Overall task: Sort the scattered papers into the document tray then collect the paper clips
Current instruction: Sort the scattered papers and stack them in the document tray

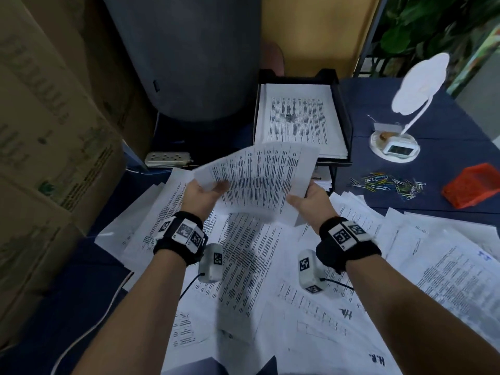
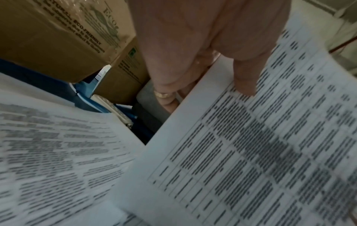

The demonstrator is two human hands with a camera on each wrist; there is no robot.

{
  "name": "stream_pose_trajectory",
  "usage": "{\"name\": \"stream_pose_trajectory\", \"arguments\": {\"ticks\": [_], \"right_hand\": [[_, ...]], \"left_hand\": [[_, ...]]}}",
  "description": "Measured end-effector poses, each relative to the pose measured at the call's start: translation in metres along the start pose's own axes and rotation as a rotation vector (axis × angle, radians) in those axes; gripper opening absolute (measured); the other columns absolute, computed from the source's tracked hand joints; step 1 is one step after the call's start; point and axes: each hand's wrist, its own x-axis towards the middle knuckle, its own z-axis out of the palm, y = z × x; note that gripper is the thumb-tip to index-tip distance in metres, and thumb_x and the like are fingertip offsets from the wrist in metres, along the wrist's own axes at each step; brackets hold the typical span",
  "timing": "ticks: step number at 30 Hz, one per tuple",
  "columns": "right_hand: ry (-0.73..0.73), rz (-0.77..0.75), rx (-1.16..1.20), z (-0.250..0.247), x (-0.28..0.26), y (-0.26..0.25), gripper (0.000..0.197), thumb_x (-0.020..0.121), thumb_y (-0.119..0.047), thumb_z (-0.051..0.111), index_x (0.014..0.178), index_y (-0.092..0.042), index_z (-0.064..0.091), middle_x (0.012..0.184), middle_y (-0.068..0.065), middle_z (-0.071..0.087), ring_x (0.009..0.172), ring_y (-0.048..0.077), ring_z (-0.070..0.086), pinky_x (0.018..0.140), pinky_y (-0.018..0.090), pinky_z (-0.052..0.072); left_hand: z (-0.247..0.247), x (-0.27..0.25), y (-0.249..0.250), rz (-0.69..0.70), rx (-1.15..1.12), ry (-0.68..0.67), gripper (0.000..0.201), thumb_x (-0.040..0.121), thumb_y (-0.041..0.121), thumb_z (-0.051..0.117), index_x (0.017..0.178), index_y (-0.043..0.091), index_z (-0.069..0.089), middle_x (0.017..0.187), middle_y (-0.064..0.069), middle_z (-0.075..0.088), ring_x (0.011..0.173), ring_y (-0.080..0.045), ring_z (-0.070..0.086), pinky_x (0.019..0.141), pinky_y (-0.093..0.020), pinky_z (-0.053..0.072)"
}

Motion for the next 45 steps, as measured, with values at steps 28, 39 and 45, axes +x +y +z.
{"name": "stream_pose_trajectory", "arguments": {"ticks": [28,39,45], "right_hand": [[-0.018,0.573,-0.632,-0.029,0.001,0.086,0.031,0.09,-0.005,0.045,0.062,-0.014,0.034,0.059,0.003,0.037,0.05,0.016,0.032,0.046,0.025,0.026],[-0.041,0.602,-0.64,-0.033,0.006,0.087,0.041,0.09,-0.007,0.049,0.061,-0.02,0.022,0.056,0.001,0.028,0.051,0.016,0.026,0.049,0.027,0.022],[-0.063,0.594,-0.676,-0.035,0.009,0.092,0.038,0.091,-0.009,0.048,0.061,-0.015,0.026,0.058,0.002,0.033,0.051,0.016,0.031,0.048,0.026,0.025]], "left_hand": [[-0.017,-0.011,-0.104,-0.335,1.271,-0.26,0.068,0.076,0.047,0.063,0.128,0.017,0.031,0.132,-0.016,0.037,0.123,-0.036,0.038,0.096,-0.055,0.043],[0.0,-0.007,-0.08,-0.225,1.419,-0.225,0.026,0.098,0.025,0.04,0.115,0.009,0.051,0.109,-0.007,0.058,0.091,-0.02,0.056,0.076,-0.031,0.049],[0.033,-0.028,-0.067,-0.172,0.837,-0.42,0.021,0.096,0.023,0.045,0.079,0.012,0.048,0.078,-0.005,0.053,0.065,-0.015,0.049,0.061,-0.026,0.046]]}}
